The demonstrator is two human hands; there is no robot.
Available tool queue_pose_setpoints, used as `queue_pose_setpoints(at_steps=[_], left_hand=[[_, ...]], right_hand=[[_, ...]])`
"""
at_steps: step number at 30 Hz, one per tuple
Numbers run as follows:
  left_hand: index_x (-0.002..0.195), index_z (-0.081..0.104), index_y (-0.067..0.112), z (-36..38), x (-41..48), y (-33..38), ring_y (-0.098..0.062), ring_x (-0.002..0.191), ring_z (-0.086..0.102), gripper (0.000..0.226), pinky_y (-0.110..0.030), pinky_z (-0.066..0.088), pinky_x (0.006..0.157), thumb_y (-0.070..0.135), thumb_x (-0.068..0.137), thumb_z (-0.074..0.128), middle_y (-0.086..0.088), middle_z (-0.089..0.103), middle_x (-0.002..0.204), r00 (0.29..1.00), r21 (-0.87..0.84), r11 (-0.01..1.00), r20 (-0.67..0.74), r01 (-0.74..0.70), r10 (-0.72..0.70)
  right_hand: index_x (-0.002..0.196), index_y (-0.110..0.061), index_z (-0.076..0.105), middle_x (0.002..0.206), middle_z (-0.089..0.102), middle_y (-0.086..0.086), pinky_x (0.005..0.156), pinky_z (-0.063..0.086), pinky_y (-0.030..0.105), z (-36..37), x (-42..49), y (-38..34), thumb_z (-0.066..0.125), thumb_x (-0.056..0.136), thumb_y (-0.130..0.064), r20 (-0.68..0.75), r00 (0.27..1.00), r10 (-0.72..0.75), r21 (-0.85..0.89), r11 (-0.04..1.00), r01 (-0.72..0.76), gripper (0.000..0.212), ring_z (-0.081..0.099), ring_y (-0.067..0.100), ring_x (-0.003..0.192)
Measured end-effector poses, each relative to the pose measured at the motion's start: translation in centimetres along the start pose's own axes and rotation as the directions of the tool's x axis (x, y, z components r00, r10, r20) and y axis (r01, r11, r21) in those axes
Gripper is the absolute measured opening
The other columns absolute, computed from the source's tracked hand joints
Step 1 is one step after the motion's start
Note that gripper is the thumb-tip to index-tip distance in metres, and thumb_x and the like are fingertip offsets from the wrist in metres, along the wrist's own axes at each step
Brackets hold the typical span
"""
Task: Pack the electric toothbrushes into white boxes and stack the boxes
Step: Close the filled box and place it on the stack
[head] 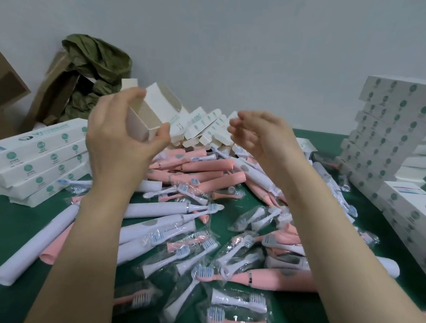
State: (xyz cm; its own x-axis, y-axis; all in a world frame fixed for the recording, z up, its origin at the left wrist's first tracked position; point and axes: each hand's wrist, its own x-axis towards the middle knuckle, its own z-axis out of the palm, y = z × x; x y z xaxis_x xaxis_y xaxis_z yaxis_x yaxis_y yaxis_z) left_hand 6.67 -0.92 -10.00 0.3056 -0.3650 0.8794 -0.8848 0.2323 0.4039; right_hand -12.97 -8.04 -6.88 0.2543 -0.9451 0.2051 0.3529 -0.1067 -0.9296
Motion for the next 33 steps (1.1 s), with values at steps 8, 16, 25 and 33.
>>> queue_pose_setpoints(at_steps=[8, 16, 25, 33], left_hand=[[0.11, 0.063, 0.007, 0.3, -0.3, -0.4, -0.031, 0.096, 0.051, 0.045, -0.022, 0.032, 0.077, 0.028, 0.071, 0.071, -0.019, 0.056, 0.105, 0.997, -0.016, 0.998, -0.052, 0.053, -0.054], [0.11, 0.065, 0.009, 1.0, -0.8, -0.1, -0.016, 0.091, 0.048, 0.045, -0.015, 0.032, 0.077, 0.027, 0.068, 0.072, -0.011, 0.056, 0.102, 1.0, -0.068, 0.998, 0.017, 0.016, -0.015], [0.114, 0.062, 0.016, 2.6, -1.8, 0.3, -0.009, 0.097, 0.045, 0.049, -0.017, 0.029, 0.082, 0.023, 0.069, 0.081, 0.006, 0.053, 0.102, 0.976, -0.069, 0.998, 0.217, 0.002, 0.013], [0.114, 0.063, 0.016, 2.7, -2.1, 1.3, -0.017, 0.092, 0.051, 0.048, -0.028, 0.037, 0.08, 0.031, 0.069, 0.073, 0.001, 0.056, 0.099, 0.968, -0.069, 0.997, 0.247, -0.019, 0.036]], right_hand=[[0.112, -0.015, 0.061, 0.11, 0.058, 0.005, 0.077, 0.044, 0.028, -2.8, 2.9, 6.5, 0.048, 0.088, 0.0, 0.234, 0.949, 0.21, -0.961, -0.1, 0.259, 0.031, 0.054, 0.02, 0.094], [0.096, -0.022, 0.068, 0.092, 0.062, -0.007, 0.069, 0.04, 0.018, -3.9, 2.3, 3.5, 0.08, 0.072, -0.02, 0.245, 0.96, 0.134, -0.967, 0.103, 0.232, 0.027, 0.055, 0.013, 0.089], [0.102, -0.005, 0.061, 0.092, 0.066, 0.009, 0.069, 0.058, 0.025, -4.1, -1.6, -4.5, 0.065, 0.085, -0.003, -0.278, 0.883, -0.377, -0.149, 0.926, 0.348, 0.018, 0.071, 0.018, 0.079], [0.104, -0.018, 0.053, 0.067, 0.072, -0.006, 0.073, 0.058, 0.026, -0.8, -3.3, -5.6, 0.065, 0.086, 0.0, -0.227, 0.832, -0.506, -0.068, 0.861, 0.504, 0.028, 0.072, 0.016, 0.08]])
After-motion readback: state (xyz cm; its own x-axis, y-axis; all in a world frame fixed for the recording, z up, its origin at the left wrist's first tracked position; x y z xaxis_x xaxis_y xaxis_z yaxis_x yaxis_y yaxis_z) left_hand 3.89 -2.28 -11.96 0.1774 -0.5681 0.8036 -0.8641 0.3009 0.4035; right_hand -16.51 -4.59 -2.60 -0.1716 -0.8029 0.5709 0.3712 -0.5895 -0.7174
